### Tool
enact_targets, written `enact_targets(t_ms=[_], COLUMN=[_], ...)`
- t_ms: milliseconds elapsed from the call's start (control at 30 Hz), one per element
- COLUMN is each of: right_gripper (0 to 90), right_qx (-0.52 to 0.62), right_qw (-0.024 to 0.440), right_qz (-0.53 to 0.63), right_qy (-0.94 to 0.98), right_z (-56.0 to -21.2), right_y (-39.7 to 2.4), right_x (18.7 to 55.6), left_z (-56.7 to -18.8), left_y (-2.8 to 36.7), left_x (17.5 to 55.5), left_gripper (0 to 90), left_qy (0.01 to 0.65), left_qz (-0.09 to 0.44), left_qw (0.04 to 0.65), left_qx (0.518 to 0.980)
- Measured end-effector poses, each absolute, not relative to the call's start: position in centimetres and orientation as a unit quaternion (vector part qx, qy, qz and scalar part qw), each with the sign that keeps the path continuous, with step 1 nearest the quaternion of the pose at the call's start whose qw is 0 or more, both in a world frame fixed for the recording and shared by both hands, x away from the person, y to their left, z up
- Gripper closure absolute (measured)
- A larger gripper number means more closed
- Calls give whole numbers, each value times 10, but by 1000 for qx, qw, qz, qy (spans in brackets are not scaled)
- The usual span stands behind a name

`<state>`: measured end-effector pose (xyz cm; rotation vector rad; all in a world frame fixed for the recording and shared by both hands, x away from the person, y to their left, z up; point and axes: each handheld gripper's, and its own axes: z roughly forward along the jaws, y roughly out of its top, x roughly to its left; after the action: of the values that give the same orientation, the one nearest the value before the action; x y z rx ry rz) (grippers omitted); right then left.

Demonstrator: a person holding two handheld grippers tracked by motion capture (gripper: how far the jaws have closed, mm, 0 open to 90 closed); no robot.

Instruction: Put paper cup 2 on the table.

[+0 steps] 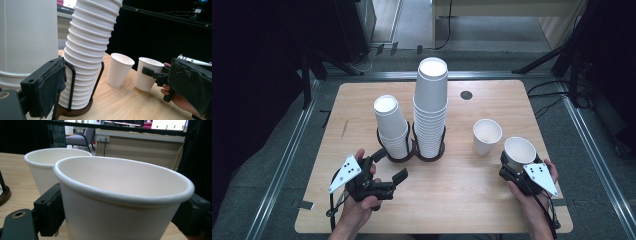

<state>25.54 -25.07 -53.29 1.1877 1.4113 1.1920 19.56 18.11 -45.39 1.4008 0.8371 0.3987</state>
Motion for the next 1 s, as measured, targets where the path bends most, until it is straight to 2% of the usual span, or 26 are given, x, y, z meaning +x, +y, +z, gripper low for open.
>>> enact_targets(t_ms=[700,733,800,1000], right_gripper=[100,87,0,0], right_qx=[479,480,484,494], right_qw=[431,426,409,398], right_qz=[481,480,482,476], right_qy=[594,598,606,609], right_z=[-542,-541,-538,-534], right_y=[-250,-251,-251,-254], right_x=[254,253,252,247], left_z=[-454,-454,-454,-455], left_y=[181,182,183,189], left_x=[195,195,196,195], left_gripper=[20,20,20,20], left_qy=[375,375,377,384], left_qz=[178,178,179,190], left_qw=[667,667,667,661], left_qx=[619,619,617,617])
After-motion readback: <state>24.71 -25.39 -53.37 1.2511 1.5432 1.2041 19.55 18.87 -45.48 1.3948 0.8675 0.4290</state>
